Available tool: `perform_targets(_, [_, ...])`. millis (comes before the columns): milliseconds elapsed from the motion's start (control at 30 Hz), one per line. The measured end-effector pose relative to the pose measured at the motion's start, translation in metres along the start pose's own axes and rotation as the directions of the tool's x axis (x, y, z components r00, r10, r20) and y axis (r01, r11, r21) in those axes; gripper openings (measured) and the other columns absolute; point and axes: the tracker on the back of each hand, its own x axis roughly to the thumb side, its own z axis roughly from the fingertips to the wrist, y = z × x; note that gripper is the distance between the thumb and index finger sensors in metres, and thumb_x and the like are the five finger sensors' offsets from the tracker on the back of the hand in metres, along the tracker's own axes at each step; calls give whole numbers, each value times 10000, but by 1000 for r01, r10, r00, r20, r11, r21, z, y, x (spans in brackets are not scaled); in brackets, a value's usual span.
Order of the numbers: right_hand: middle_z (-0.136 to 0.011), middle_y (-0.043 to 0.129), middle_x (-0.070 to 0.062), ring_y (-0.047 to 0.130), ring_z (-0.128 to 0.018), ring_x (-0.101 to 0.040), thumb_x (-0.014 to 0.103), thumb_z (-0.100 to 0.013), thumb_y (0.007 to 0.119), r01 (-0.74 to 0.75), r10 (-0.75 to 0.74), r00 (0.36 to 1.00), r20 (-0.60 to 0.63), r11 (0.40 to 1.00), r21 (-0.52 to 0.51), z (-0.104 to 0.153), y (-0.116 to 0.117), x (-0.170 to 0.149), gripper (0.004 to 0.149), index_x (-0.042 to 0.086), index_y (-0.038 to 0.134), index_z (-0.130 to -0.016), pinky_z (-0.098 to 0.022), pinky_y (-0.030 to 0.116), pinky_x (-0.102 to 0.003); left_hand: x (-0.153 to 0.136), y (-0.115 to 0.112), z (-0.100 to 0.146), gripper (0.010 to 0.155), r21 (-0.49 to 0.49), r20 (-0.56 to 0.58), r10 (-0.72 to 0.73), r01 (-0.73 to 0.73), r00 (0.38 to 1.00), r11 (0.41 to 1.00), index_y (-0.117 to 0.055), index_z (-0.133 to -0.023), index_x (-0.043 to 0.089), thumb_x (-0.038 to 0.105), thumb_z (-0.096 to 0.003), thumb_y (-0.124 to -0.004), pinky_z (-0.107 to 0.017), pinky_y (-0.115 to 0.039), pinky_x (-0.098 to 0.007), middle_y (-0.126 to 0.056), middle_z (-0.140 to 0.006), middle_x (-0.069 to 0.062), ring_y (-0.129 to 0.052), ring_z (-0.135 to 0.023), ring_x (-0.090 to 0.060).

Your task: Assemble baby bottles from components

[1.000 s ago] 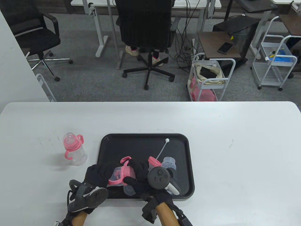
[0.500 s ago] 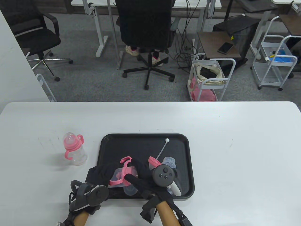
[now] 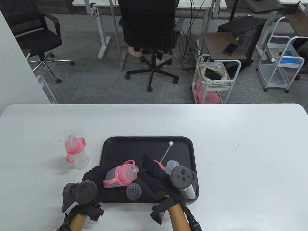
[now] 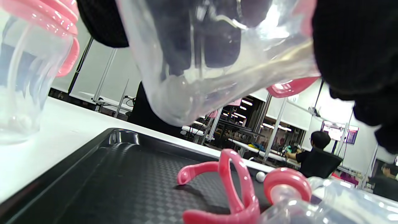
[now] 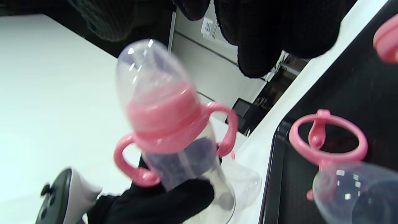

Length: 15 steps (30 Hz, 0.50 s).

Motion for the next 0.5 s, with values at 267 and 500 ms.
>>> perform_targets(267, [-1133,533,-263,733,-919,-497,524,-625,693,-189,185,982,-40,971,-147,11,-32,-2,686,146,490,-1160,-665,595,-711,-12,19,2,1014,107,-20,168,-165,986,980,-379,-1152,348,693,-345,-886,-741,-675,-611,-677,-1126,102,-802,-1034,-207])
perform_targets(500, [-1139,530,-261,723,-930,-502,513,-625,698,-274,269,962,-55,955,-113,10,-25,-4,670,151,507,-1156,-670,569,-729,-18,54,6,978,231,-9,262,-252,965,940,-442,-1152,291,666,-374,-902,-757,-637,-629,-640,-1143,23,-758,-1055,-236])
